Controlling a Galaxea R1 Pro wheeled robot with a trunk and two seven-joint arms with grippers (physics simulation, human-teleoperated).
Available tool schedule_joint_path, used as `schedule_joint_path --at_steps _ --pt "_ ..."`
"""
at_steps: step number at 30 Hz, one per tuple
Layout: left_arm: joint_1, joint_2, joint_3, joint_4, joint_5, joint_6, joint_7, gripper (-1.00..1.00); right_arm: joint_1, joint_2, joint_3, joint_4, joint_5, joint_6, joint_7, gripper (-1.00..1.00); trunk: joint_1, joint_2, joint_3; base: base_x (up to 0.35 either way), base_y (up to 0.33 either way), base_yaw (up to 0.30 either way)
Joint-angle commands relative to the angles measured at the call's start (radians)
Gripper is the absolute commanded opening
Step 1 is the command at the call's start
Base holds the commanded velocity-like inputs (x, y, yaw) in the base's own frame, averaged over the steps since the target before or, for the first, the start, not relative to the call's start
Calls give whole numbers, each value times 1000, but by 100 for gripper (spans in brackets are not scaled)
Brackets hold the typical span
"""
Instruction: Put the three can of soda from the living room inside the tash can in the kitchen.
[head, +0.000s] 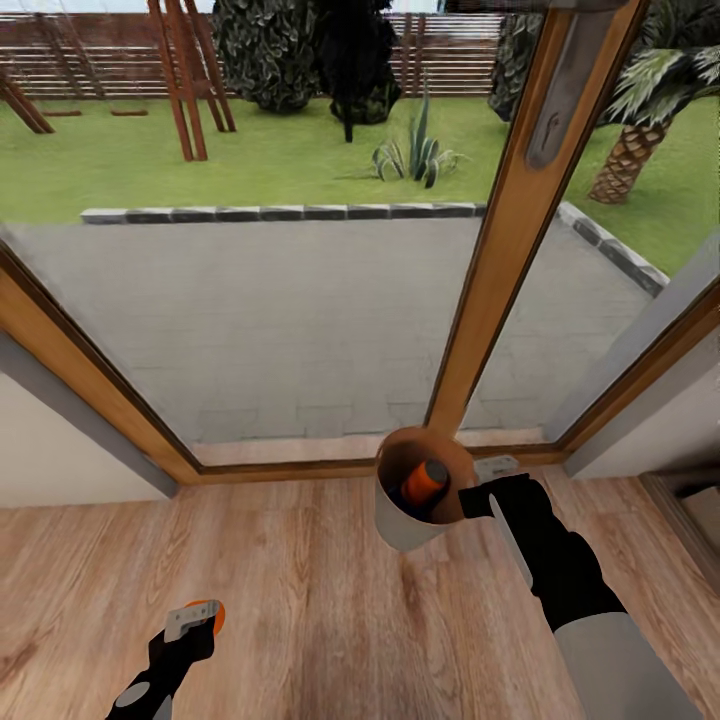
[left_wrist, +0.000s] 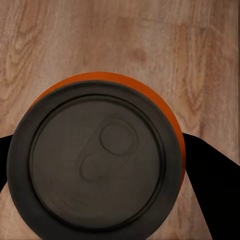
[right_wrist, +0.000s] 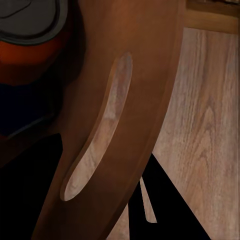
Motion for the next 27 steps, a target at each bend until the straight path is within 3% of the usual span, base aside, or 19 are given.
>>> schedule_joint_path --at_steps 1,27 --pt "0 0 0 0 0 0 0 -100 0 0 1 0 -15 -1 6 -100 -4 7 5 0 0 0" --pt "0 0 0 0 1 1 0 -100 0 0 2 0 -15 -1 5 -100 -104 189 129 0 0 0"
